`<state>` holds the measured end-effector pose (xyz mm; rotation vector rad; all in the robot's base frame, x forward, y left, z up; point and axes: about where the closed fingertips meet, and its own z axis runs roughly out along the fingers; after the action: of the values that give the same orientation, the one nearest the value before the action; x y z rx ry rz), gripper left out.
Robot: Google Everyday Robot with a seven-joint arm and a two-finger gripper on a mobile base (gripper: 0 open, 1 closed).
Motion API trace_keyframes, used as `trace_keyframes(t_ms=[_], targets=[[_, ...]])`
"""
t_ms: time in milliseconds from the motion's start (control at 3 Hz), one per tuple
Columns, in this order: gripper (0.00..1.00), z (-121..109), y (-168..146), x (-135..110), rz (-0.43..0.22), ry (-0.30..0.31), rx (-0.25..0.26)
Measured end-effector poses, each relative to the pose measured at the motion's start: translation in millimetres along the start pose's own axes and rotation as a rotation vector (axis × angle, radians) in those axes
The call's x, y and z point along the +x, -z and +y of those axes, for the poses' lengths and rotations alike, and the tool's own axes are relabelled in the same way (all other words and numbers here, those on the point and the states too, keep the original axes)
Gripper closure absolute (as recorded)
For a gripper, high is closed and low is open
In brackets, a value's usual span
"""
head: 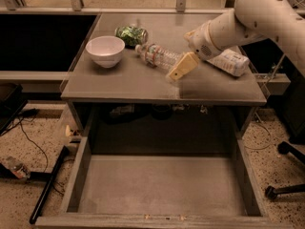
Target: Place water bottle into top drawer
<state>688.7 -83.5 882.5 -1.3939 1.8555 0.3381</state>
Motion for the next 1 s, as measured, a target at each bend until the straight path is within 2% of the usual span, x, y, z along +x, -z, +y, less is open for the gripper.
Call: trace_keyframes(t_ms=[667,1000], targets=[[0.0,-10.5,-38.0,13.9,0.007,-0.088,-0.008],[0.19,-10.4,-38.2,13.9,0.007,-0.088,-0.009]])
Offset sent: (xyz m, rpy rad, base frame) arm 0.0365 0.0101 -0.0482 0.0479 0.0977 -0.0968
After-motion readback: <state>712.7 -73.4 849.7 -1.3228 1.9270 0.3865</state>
